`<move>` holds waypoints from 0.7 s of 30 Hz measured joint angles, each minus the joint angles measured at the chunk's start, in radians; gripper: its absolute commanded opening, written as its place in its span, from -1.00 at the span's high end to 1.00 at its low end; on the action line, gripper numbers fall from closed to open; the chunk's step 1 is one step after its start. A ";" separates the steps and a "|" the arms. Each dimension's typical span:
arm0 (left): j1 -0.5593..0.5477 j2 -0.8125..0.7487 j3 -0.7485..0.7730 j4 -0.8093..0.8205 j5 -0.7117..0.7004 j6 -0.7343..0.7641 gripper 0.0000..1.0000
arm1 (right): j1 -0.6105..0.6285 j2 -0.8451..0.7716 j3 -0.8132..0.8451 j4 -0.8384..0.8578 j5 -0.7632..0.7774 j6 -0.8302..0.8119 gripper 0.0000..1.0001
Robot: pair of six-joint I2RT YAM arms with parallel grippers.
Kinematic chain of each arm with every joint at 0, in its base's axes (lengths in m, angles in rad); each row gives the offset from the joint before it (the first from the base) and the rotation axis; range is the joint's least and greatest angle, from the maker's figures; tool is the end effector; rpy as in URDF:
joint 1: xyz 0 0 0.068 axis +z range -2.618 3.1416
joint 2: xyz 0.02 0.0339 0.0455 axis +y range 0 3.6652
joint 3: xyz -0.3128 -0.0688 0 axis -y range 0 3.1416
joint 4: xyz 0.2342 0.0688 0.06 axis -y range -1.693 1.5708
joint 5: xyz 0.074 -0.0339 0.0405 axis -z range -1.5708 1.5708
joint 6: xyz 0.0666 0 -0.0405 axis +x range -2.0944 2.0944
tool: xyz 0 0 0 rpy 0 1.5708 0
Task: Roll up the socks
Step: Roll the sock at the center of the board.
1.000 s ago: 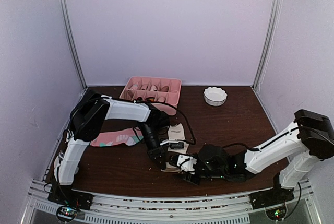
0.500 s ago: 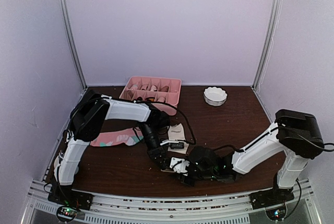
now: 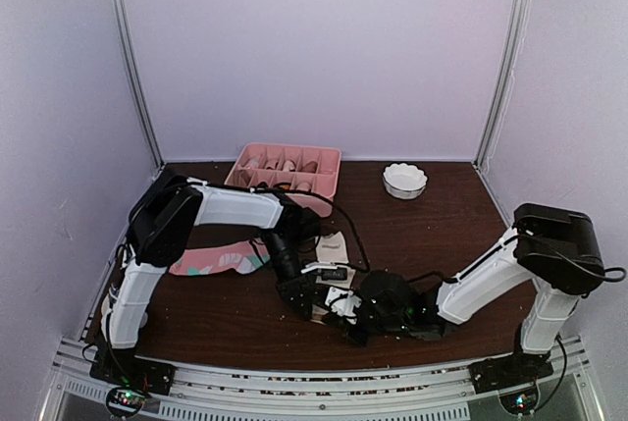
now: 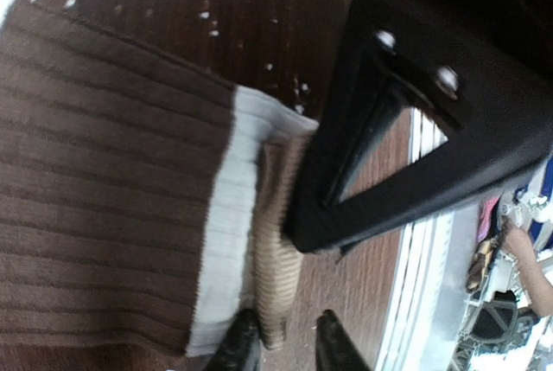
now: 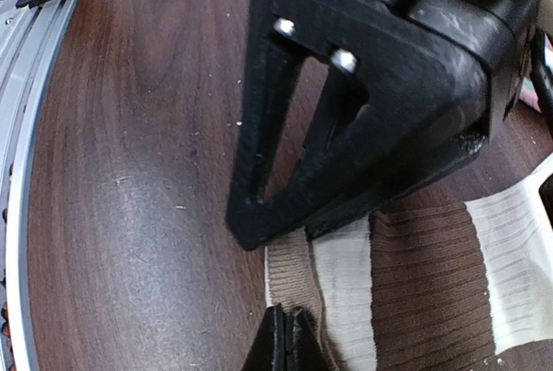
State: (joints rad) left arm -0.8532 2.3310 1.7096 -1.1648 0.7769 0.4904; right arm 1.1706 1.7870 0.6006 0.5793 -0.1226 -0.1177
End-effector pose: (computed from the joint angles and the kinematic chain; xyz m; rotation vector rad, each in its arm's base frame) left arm 0.2508 -0.3584 0.1339 -1.5402 -2.1232 1.0037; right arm 0.1271 0.3215 0.1445 -1.4192 1.7686 0.7158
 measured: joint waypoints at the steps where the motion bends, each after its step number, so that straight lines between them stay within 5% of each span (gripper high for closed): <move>1: -0.002 -0.010 -0.006 0.005 -0.004 0.006 0.25 | -0.007 0.000 -0.002 0.002 -0.013 0.014 1.00; 6: 0.007 -0.118 -0.114 0.094 -0.056 0.021 0.14 | -0.055 0.000 -0.007 0.012 -0.098 0.080 1.00; 7: 0.011 -0.149 -0.144 0.123 -0.070 0.024 -0.10 | -0.065 0.002 -0.007 0.013 -0.116 0.093 1.00; 9: 0.021 -0.215 -0.204 0.172 -0.092 0.037 -0.20 | -0.091 0.009 -0.007 0.022 -0.172 0.127 1.00; 21: -0.043 -0.429 -0.442 0.480 -0.177 0.132 -0.03 | -0.193 0.038 0.002 0.038 -0.368 0.290 1.00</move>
State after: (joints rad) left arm -0.8967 1.9018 1.2678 -0.6853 0.6003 0.6220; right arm 0.9779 1.8252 0.6025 0.6174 -0.4908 0.1719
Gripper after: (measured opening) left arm 0.548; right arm 0.006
